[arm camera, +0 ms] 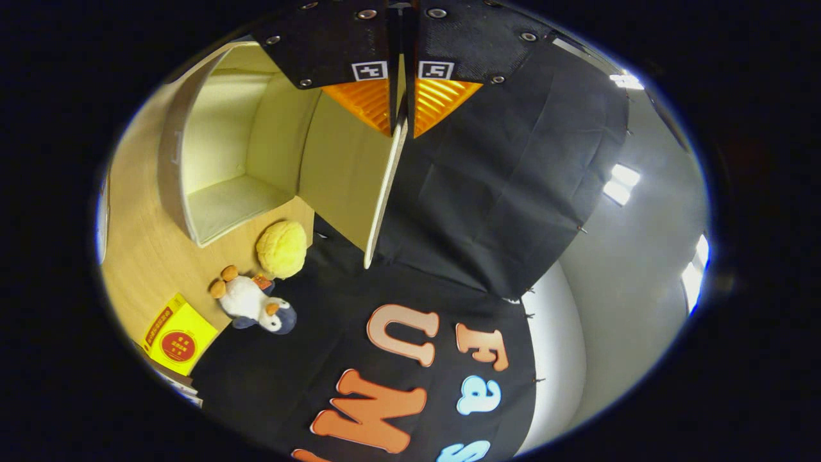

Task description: Open the storage box then place both shoes into the box .Put the left shoe in first, then the right shoe, with the right side of both shoes facing outward in a uniform manner.

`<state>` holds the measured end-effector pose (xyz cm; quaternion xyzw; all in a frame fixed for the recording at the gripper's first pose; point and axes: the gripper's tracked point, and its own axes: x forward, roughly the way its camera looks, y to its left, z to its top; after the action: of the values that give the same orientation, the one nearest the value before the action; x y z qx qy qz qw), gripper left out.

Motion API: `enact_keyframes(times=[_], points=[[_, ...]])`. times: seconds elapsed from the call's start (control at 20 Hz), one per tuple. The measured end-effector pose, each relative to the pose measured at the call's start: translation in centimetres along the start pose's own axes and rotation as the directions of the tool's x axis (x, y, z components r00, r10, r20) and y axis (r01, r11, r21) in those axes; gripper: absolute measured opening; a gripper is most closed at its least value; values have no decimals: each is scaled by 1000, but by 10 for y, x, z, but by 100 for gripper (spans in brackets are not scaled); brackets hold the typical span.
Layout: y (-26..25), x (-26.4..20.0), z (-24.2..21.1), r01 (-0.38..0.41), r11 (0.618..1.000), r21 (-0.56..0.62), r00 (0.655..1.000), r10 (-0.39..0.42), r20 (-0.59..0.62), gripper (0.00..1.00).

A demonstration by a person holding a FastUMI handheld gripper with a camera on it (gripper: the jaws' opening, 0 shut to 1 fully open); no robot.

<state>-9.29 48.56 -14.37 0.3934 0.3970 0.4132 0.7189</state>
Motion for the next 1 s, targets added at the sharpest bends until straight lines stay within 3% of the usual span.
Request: enact_keyframes(times=[0.2, 0.25, 0.35, 0.45, 0.6, 0.75, 0.9, 1.0], points=[[22, 30, -48, 24, 990, -138, 992, -41, -118, 20], [19, 35, -56, 50, 982, -184, 988, -76, -135, 44], [9, 37, -64, 111, 954, -280, 979, -154, -134, 80], [-3, 29, -70, 166, 931, -324, 970, -214, -118, 98], [-15, 15, -58, 232, 912, -337, 963, -264, -51, 98], [-41, -15, -34, 342, 869, -357, 937, -345, 58, 98], [-78, -55, -7, 487, 794, -363, 873, -454, 176, 98], [-107, -88, 9, 590, 726, -352, 807, -534, 251, 98]])
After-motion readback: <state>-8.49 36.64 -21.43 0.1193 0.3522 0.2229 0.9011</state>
